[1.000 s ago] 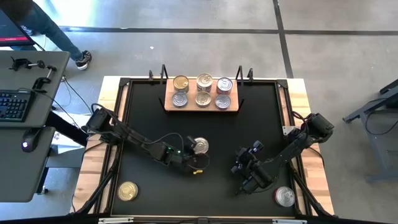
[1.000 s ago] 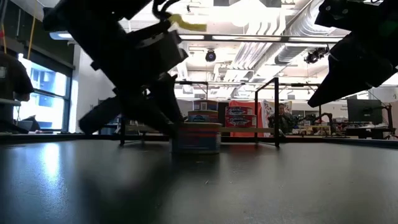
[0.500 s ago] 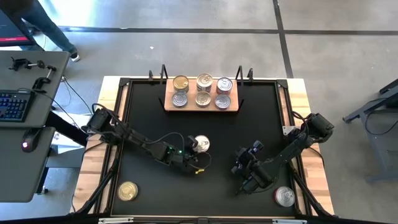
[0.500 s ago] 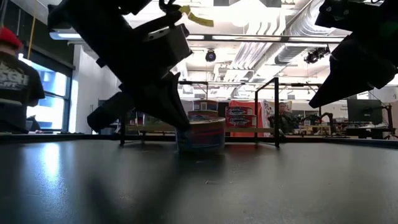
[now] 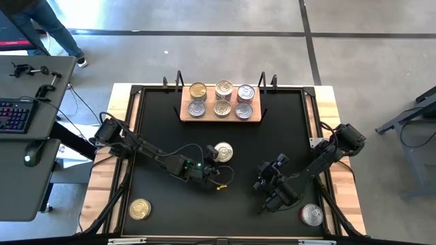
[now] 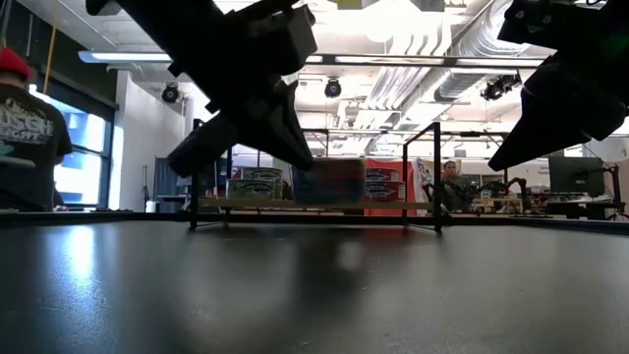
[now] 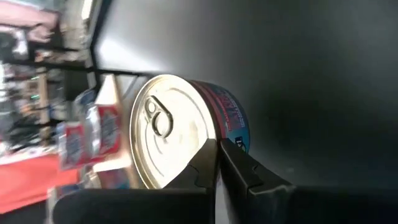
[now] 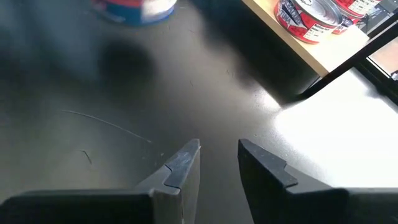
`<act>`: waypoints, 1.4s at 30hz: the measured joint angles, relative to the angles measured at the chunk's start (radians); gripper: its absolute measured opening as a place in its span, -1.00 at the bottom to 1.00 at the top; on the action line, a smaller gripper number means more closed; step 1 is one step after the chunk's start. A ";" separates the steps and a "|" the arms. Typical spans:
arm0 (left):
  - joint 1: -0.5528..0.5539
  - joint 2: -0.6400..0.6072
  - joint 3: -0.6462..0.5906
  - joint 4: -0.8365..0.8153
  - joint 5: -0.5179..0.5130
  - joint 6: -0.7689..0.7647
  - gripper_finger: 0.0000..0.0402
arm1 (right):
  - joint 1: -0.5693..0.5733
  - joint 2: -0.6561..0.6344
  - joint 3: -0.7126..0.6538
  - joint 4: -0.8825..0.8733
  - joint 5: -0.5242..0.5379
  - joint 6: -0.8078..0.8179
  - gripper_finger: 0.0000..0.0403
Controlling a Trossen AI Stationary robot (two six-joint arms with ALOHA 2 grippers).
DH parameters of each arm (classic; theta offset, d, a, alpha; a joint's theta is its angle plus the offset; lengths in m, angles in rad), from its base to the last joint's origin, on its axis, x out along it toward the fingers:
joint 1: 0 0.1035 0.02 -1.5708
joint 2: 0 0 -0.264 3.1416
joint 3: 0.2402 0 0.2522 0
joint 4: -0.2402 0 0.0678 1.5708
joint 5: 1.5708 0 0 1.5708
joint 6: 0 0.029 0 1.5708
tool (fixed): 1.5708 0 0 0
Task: Stack canned seafood by type on shelf
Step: Stack the blue-tuna can on top of the blue-pink tuna can on the shelf
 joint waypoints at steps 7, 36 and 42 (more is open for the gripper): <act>0.051 -0.018 0.000 0.001 -0.100 -0.048 -1.00 | 0.000 0.000 0.000 0.006 -0.001 0.000 -0.50; 0.273 -0.047 0.002 0.222 -0.103 0.186 -1.00 | -0.003 0.000 0.000 0.116 0.030 -0.078 -0.49; 0.222 -0.135 -0.037 0.015 0.124 -0.138 -1.00 | -0.063 0.000 -0.032 0.313 0.082 -0.306 -0.26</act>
